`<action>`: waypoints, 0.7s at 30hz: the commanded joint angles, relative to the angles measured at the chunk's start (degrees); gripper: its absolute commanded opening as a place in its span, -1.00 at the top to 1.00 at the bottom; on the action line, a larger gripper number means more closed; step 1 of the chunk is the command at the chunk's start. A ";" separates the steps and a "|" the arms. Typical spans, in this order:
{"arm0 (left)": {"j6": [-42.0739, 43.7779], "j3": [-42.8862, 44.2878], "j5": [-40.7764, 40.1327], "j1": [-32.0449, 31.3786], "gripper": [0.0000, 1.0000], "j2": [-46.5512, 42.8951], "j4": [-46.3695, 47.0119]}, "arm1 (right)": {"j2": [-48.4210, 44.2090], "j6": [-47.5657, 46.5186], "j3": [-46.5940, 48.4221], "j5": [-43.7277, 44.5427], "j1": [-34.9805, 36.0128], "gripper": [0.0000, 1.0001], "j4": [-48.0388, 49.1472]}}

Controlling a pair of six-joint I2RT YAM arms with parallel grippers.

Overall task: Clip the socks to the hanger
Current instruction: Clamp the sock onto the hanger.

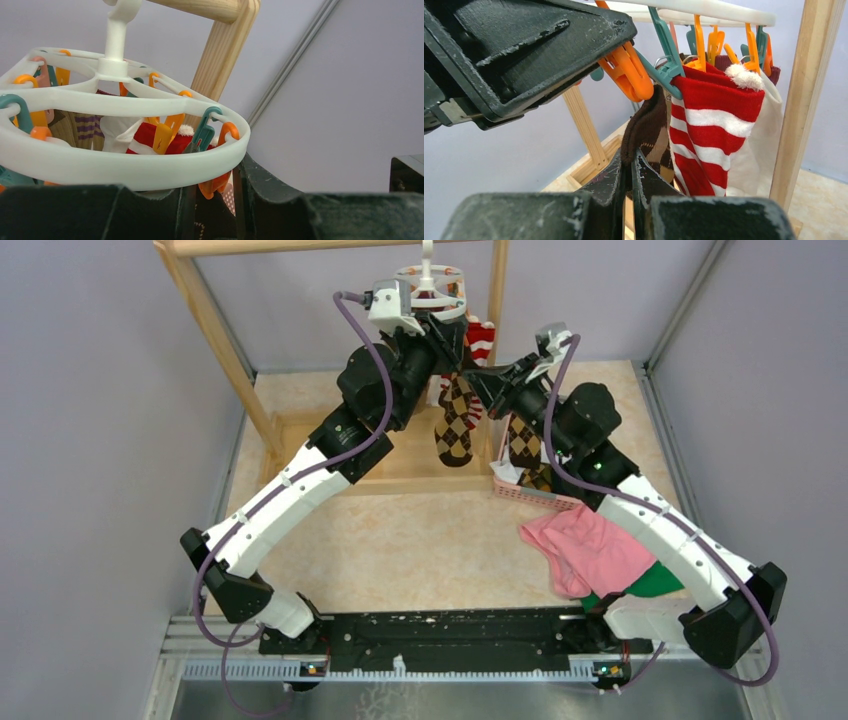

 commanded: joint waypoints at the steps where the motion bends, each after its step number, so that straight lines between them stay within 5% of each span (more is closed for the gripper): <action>1: 0.15 -0.31 -0.10 -0.14 0.70 -1.89 2.38 | -0.22 -1.10 3.70 -0.10 0.47 1.00 1.70; 21: -0.31 -1.51 -0.19 -0.09 0.70 -2.68 2.57 | 0.38 -4.42 6.66 1.95 2.56 1.00 0.02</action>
